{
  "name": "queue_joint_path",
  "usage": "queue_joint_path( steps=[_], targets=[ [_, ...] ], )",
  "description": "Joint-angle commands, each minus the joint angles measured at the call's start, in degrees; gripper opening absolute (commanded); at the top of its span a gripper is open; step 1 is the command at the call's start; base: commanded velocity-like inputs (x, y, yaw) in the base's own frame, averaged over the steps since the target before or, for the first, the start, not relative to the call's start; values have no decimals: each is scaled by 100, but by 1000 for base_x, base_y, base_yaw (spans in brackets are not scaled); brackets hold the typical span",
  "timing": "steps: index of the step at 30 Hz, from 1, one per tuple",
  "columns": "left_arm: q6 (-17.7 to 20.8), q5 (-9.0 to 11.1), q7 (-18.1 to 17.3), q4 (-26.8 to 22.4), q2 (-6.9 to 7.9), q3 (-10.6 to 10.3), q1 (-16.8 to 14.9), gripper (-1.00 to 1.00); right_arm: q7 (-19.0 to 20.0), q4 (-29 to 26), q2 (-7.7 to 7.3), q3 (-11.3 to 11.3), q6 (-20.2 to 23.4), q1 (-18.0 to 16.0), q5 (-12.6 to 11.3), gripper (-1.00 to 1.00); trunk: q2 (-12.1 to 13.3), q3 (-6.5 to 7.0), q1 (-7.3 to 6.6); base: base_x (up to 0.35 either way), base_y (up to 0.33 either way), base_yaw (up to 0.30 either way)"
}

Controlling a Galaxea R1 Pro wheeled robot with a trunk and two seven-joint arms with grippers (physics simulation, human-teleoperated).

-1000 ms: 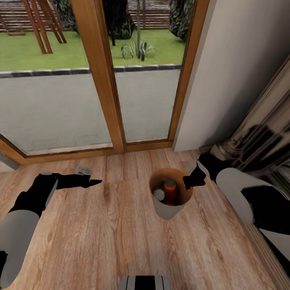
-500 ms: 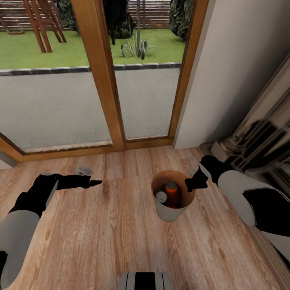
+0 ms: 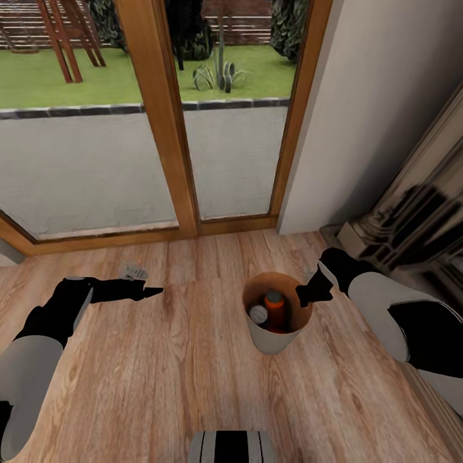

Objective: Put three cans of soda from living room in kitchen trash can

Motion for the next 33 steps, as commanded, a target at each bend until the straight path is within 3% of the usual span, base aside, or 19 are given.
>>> queue_joint_path(
  steps=[1,5,19,25,33],
  targets=[
    [-1,0,0,3,0,-1,0,100,43,0,0,-114,36,-2,-190,-100,-42,-18,21,0,0,0],
    [-1,-4,5,11,0,-3,0,100,43,0,-4,-116,36,1,-190,-100,-198,-90,107,0,0,0],
    [-9,2,1,12,0,-4,0,100,-16,0,-5,-117,-138,73,-190,-100,-216,-400,143,0,0,0],
    [-10,3,-17,-31,0,4,6,100,-35,0,-5,-117,-153,74,-190,-100,-216,-400,143,0,0,0],
    [-10,3,-10,-28,0,-3,13,100,-36,0,-7,-117,-154,103,-190,-100,-227,-577,163,0,0,0]
  ],
)
